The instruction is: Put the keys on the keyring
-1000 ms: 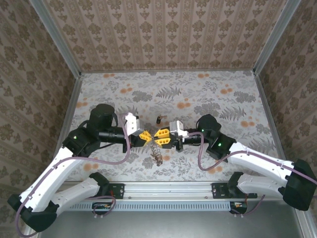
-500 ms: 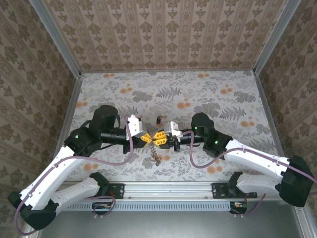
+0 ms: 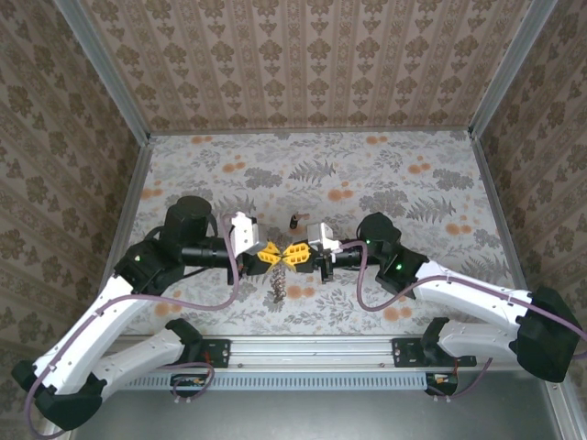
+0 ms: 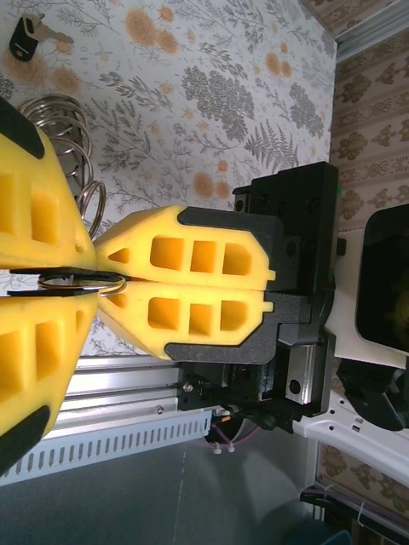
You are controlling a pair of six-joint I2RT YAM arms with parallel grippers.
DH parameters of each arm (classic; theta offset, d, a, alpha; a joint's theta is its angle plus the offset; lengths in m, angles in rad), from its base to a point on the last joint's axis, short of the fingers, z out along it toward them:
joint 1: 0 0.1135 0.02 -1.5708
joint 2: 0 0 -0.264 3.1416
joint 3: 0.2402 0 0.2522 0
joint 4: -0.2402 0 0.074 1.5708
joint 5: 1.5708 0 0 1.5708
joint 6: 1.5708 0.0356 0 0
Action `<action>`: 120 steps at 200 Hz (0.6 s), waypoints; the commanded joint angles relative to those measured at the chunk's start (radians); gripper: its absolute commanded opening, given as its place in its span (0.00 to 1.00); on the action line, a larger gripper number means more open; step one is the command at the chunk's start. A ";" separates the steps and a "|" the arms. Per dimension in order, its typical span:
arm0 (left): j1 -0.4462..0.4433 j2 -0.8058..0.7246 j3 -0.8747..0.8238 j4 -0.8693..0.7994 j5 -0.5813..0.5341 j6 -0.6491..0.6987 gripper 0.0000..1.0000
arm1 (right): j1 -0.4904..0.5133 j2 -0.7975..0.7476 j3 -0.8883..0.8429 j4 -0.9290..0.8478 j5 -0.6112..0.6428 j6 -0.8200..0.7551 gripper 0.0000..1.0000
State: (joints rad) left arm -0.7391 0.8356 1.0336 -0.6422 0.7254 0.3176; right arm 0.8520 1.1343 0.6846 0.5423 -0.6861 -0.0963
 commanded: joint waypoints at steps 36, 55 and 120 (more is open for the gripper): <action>0.006 0.008 0.011 -0.005 0.075 0.006 0.05 | 0.001 -0.025 -0.007 0.145 -0.033 0.060 0.00; 0.007 0.017 0.014 -0.005 0.077 0.009 0.05 | 0.000 -0.024 -0.010 0.169 -0.037 0.076 0.00; 0.020 0.006 0.034 -0.011 0.113 0.033 0.19 | -0.003 -0.021 -0.017 0.213 -0.024 0.085 0.00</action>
State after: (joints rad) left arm -0.7315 0.8406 1.0348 -0.6353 0.7834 0.3302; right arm 0.8513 1.1343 0.6655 0.6247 -0.7143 -0.0288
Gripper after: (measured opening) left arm 0.174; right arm 0.046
